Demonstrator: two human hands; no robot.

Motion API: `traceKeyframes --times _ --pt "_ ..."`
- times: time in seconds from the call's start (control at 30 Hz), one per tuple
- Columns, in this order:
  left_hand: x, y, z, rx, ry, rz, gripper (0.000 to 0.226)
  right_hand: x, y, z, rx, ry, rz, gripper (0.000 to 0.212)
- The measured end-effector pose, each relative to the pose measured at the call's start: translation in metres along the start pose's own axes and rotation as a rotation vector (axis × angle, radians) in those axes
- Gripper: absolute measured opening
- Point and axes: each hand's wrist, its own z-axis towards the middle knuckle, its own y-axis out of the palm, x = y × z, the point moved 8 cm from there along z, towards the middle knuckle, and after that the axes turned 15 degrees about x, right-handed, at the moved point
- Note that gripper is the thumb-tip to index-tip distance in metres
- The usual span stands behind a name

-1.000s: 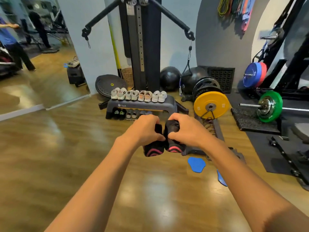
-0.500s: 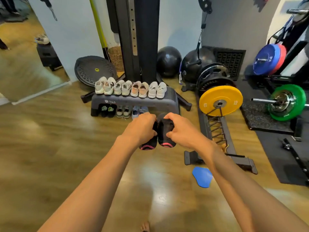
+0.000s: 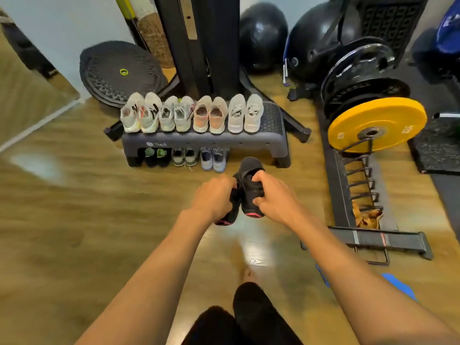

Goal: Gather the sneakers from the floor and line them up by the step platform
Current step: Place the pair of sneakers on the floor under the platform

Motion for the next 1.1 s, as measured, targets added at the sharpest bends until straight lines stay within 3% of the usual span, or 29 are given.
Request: traceKeyframes --times 0.2,0.33,0.47,0.53,0.7,0.93,1.03,1.1 --pt "-0.055 0.056 0.112 0.089 -0.044 0.024 0.032 0.033 0.075 0.107 -0.028 0.151 0.019 0.032" --pt "-0.105 0.135 0.173 0.097 -0.169 -0.066 0.043 0.078 0.144 0.162 -0.058 0.275 0.032 0.029" --pt "-0.152 0.237 0.224 0.145 -0.247 -0.193 0.038 0.141 0.232 0.206 -0.042 0.371 0.038 0.033" --pt "-0.173 0.284 0.242 0.202 -0.308 -0.273 0.035 0.170 0.272 0.225 -0.020 0.378 0.060 0.033" --pt "-0.217 0.422 0.297 0.315 -0.357 -0.316 0.035 0.264 0.403 0.276 -0.080 0.336 0.007 0.061" --pt "-0.253 0.568 0.378 0.342 -0.275 -0.255 0.025 0.366 0.510 0.340 0.088 0.248 -0.118 0.056" --pt "-0.270 0.604 0.407 0.369 -0.271 -0.318 0.013 0.387 0.543 0.361 0.132 0.220 -0.152 0.056" --pt "-0.280 0.618 0.423 0.413 -0.275 -0.318 0.018 0.399 0.560 0.374 0.135 0.193 -0.139 0.057"
